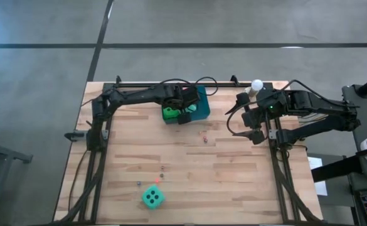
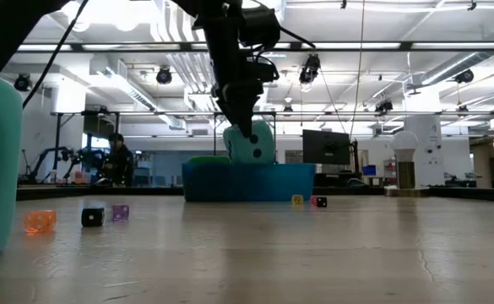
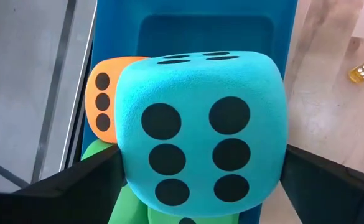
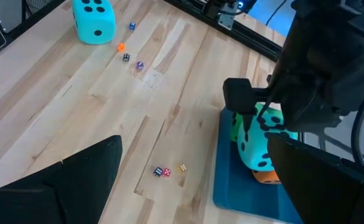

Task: Pick & Place Dice
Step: Put the top blue dice into the blue bin

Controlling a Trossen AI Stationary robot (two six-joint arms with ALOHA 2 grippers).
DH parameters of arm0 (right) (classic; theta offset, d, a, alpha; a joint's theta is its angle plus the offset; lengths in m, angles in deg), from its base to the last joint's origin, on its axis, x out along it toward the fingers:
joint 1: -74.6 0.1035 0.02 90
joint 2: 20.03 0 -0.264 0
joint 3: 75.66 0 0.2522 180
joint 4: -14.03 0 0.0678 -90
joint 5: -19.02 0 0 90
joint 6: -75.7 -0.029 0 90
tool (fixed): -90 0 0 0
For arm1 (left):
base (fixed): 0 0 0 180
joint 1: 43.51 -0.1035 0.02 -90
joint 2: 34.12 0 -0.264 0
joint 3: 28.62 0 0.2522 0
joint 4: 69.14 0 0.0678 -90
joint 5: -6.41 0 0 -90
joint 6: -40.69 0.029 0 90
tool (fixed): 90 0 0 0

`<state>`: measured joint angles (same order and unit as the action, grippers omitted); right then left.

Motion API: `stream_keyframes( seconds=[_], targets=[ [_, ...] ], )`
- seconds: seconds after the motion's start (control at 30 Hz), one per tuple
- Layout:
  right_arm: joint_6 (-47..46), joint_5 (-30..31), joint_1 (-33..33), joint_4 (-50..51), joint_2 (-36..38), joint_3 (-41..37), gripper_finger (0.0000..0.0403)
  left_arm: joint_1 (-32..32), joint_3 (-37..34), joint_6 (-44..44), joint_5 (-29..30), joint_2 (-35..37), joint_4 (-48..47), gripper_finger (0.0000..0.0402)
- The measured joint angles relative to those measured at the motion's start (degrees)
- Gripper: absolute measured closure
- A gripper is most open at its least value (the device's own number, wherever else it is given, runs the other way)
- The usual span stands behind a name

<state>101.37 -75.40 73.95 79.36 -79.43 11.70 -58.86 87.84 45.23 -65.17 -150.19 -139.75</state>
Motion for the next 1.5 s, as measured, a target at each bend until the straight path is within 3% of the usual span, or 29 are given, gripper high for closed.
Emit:
stream_keyframes(
  seconds=[0.17,0.33,1.5],
  targets=[
    [0.0,0.0,0.0,0.0,0.0,0.0,0.0003,0.0,0.0,0.1,0.0,0.0,0.1,0.0030],
    [0.0,0.0,0.0,0.0,0.0,0.0,0.0003,0.0,-0.8,2.3,-0.4,0.0,0.4,0.0007],
    [-0.1,0.0,0.0,0.0,0.0,0.0,0.0003,0.0,-2.7,-0.2,0.0,0.0,2.8,0.0008]
  ],
)
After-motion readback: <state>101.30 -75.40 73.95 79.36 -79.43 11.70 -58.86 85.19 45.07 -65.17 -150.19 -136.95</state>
